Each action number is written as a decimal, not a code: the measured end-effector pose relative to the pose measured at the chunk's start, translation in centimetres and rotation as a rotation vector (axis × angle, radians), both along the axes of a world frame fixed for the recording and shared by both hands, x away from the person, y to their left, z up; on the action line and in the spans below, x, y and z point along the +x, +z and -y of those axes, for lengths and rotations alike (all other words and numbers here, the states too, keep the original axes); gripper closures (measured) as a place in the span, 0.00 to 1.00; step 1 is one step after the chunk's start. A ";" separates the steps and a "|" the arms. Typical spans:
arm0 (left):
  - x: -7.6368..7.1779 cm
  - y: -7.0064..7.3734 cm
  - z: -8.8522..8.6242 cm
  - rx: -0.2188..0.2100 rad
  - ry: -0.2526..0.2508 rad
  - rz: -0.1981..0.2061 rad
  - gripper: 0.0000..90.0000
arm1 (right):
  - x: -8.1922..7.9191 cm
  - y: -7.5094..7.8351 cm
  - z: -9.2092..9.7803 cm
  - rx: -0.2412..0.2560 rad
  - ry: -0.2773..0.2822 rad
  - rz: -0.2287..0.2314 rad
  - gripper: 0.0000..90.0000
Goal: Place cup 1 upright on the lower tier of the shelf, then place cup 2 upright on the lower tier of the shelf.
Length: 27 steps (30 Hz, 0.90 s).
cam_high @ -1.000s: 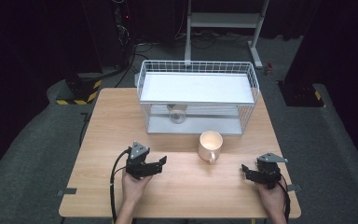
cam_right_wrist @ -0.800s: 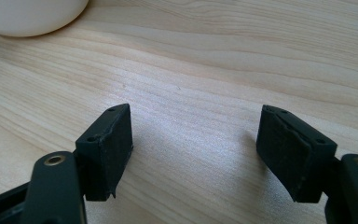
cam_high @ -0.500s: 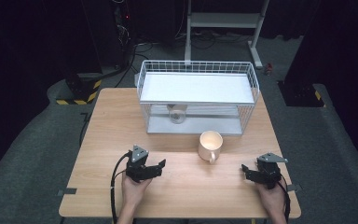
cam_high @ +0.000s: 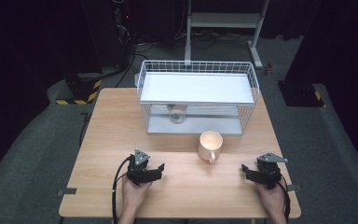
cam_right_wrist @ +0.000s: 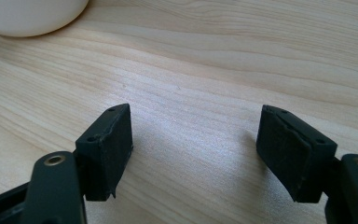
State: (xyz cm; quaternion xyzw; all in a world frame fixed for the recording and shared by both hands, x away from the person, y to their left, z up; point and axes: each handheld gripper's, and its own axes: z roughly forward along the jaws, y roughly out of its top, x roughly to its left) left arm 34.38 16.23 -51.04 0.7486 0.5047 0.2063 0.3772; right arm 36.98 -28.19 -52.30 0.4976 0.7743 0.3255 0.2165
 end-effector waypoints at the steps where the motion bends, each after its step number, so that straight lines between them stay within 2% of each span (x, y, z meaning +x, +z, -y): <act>1: 0.0 -0.1 0.0 0.006 0.002 -0.005 0.22 | 0.0 0.0 0.0 0.000 0.000 0.000 0.30; 9: 0.0 -1.1 -0.1 0.020 0.027 -0.034 0.22 | 0.0 0.0 0.0 -0.002 0.002 0.002 0.30; 15: 0.2 -1.6 -0.1 0.041 0.042 -0.036 0.23 | 0.0 0.0 0.0 -0.002 0.002 0.002 0.30; 16: 0.2 -1.6 -0.1 0.060 0.044 -0.026 0.23 | 0.0 0.0 0.0 -0.004 -0.007 0.001 0.29; 19: 0.2 -1.6 0.0 0.066 0.045 -0.028 0.23 | 0.0 0.0 0.0 0.000 -0.019 -0.001 0.29; 22: 0.2 -1.7 0.3 0.095 0.053 -0.019 0.22 | 0.2 0.0 0.0 -0.001 0.006 -0.005 0.24; 25: 0.2 -1.7 0.2 0.096 0.059 -0.018 0.22 | 0.2 0.0 -0.1 -0.002 0.012 -0.011 0.22; 26: 0.3 -1.7 0.3 0.095 0.060 -0.020 0.22 | 0.2 0.0 -0.1 -0.006 0.038 -0.011 0.24; 27: 0.3 -1.7 0.3 0.095 0.060 -0.020 0.22 | 0.2 0.0 -0.1 -0.006 0.038 -0.011 0.24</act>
